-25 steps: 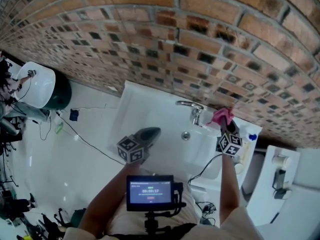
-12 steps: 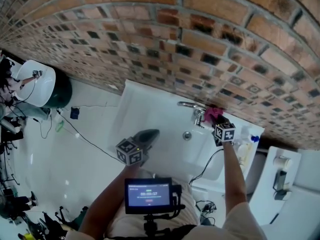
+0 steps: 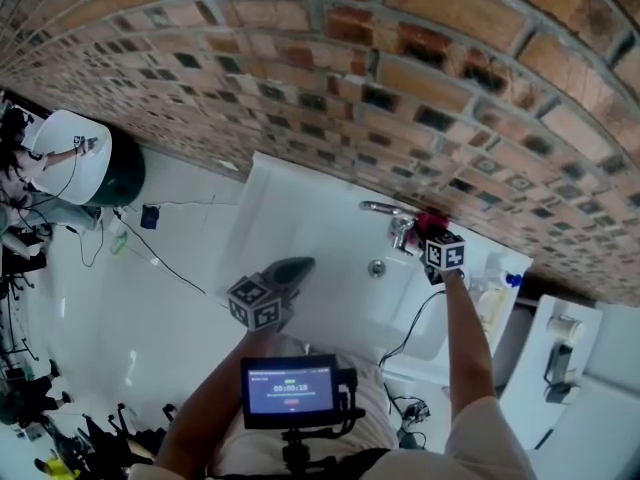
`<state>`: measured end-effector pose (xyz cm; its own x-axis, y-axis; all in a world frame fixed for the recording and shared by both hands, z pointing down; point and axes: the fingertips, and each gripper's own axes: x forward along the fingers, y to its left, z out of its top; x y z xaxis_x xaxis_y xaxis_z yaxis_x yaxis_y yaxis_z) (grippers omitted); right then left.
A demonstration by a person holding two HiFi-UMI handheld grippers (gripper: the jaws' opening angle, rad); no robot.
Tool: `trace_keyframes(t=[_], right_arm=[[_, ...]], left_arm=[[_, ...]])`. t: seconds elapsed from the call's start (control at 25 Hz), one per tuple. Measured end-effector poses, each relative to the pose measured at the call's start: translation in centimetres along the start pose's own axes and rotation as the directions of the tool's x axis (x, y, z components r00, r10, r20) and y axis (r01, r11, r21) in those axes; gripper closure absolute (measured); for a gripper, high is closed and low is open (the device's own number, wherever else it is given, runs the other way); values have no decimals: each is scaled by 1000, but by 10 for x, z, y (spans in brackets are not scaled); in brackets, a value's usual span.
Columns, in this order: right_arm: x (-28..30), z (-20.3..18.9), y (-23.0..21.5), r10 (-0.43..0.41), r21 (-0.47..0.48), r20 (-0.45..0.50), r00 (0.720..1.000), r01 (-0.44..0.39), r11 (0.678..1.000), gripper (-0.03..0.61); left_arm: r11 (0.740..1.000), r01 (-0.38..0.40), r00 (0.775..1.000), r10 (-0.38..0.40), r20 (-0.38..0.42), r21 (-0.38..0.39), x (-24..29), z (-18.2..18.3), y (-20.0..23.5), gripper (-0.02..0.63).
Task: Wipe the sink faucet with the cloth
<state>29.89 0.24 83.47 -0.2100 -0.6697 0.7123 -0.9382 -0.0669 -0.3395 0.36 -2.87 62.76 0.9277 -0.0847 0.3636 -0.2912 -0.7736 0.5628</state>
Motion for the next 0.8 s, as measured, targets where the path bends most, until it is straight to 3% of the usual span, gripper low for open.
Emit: trace_keyframes(t=[0.12, 0.2, 0.32, 0.44, 0.52, 0.68, 0.8], right_arm=[[6, -5, -5, 3, 11, -22, 1000, -2, 1000, 477], [7, -4, -4, 89, 127, 33, 996, -92, 988, 480], [-2, 2, 1, 212, 306, 161, 964, -253, 918, 480], [-16, 12, 7, 268, 373, 255, 929, -350, 859, 480], [-23, 18, 13, 285, 351, 292, 913, -379, 856, 480], [-38, 30, 23, 270, 271, 296, 916, -352, 896, 480], [-57, 48, 42, 331, 162, 306, 892, -392, 906, 480]], left_arm=[[1000, -5, 1000, 5, -2, -12, -2, -3, 4, 607], [1000, -6, 1000, 6, -1, -16, -3, -3, 6, 607], [1000, -6, 1000, 6, 0, -20, -3, -1, 6, 607], [1000, -3, 1000, 3, -2, -24, -2, 0, 6, 607], [1000, -2, 1000, 2, -4, -27, -2, -1, 6, 607], [999, 10, 1000, -10, -11, -31, 2, -3, 4, 607], [999, 18, 1000, -19, -14, -31, 3, -4, 3, 607]])
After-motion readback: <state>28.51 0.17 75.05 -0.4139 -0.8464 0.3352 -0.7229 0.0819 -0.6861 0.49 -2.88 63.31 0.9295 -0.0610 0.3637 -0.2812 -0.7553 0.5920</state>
